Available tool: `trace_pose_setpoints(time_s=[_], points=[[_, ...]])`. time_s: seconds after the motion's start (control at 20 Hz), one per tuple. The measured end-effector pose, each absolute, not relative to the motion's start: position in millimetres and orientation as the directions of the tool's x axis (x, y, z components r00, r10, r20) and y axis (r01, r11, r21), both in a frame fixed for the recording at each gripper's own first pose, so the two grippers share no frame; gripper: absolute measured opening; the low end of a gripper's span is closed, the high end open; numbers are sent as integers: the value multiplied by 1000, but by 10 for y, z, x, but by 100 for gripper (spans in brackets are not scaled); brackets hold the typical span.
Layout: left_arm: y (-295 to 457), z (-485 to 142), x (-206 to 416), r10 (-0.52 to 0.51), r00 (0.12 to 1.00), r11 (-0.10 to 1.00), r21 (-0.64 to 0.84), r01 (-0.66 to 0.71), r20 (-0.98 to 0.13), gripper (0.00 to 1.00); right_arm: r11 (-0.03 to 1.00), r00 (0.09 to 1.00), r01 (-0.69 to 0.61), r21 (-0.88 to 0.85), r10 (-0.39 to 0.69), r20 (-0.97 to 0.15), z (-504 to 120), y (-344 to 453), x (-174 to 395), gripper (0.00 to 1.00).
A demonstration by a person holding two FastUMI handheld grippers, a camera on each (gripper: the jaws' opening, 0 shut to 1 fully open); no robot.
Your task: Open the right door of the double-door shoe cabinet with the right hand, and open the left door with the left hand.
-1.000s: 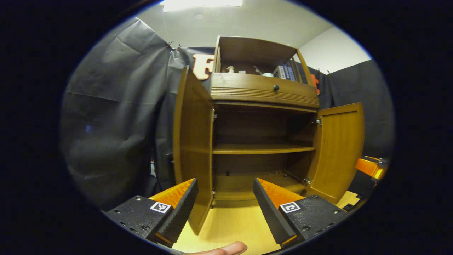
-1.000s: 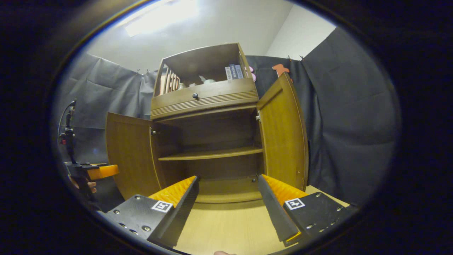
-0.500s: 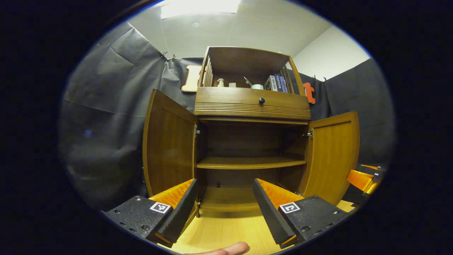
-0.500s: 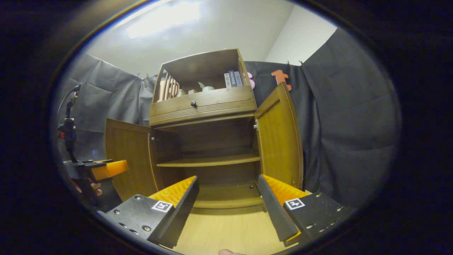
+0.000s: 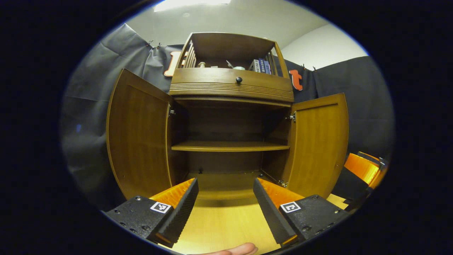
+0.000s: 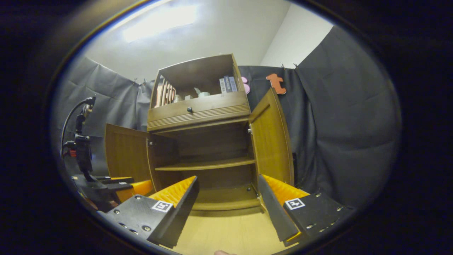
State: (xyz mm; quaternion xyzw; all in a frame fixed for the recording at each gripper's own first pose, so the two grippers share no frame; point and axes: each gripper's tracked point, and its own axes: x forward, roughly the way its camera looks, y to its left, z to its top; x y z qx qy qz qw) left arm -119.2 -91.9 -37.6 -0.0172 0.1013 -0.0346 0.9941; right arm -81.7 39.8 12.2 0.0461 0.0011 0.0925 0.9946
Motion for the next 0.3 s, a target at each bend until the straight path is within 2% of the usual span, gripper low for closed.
trace_pose_setpoints(time_s=[0.2, 0.25, 0.3], points=[[-866, -284, -1219, -37, 986, 999, -10, 36, -163, 96, 964, 967, -253, 75, 253, 9, 136, 596, -817, 99], [-860, -273, -1217, -32, 987, 999, -9, 31, -159, 96, 960, 963, -270, 72, 270, 3, 112, 656, -831, 96], [-854, -269, -1218, -29, 987, 1000, -6, 29, -157, 96, 958, 960, -280, 65, 280, -6, 90, 694, -833, 99]])
